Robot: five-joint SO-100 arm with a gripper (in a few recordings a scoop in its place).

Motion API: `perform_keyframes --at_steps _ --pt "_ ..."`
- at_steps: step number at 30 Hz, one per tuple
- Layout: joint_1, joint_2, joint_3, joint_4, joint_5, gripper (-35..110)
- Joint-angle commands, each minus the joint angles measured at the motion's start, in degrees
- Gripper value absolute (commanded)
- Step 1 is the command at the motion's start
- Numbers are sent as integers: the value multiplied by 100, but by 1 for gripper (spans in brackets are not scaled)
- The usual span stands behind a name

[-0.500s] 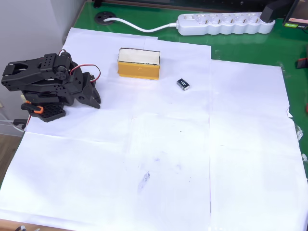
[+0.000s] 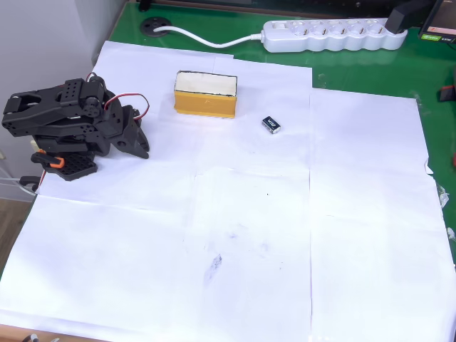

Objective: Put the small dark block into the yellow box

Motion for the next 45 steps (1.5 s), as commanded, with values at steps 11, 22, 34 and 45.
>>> perform_keyframes --at_steps 11,22,34,45 --pt "-378 1107 1274 -422 826 0" --pt "-712 5528 5994 -281 2355 0" --pt "-738 9088 9448 -598 4052 8" --pt "-615 10723 10986 -976 5361 21"
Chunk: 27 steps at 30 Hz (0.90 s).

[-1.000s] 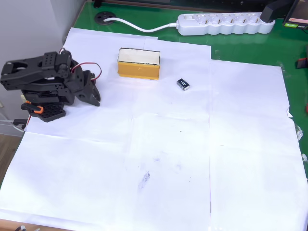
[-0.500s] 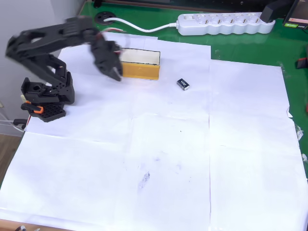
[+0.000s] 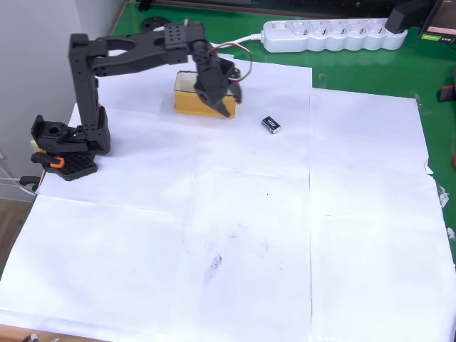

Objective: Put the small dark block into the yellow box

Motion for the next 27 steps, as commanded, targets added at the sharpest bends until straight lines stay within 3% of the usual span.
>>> perform_keyframes --at_steps 1,13,27 --pt "-9 185 826 -132 211 21" --pt "-18 1837 2294 -387 475 21" --pt "-413 2663 2865 -1134 729 21"
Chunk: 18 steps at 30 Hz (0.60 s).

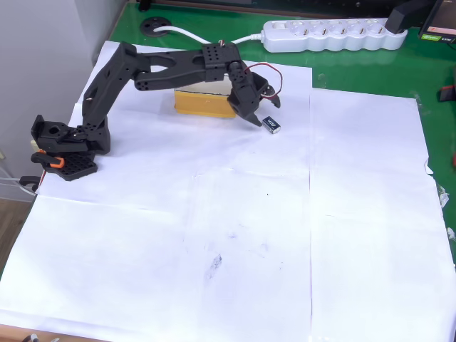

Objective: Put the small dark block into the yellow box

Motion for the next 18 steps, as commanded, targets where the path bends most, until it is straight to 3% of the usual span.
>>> perform_keyframes --at_steps 1,18 --pt "-114 26 668 -158 -79 21" --pt "-105 1011 1345 -378 -580 17"
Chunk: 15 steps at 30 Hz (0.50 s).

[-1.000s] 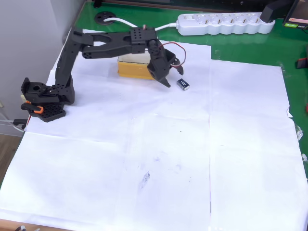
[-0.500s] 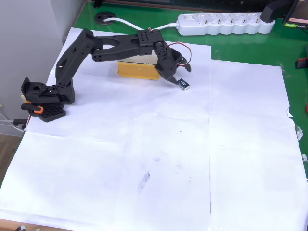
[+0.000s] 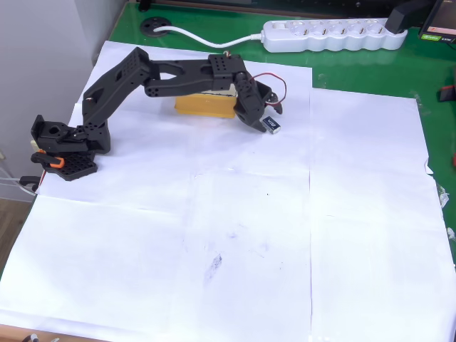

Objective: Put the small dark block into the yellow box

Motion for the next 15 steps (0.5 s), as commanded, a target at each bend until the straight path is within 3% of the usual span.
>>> perform_keyframes --at_steps 1,15 --pt "-88 -35 633 -88 -132 17" --pt "-255 246 826 -176 -176 6"
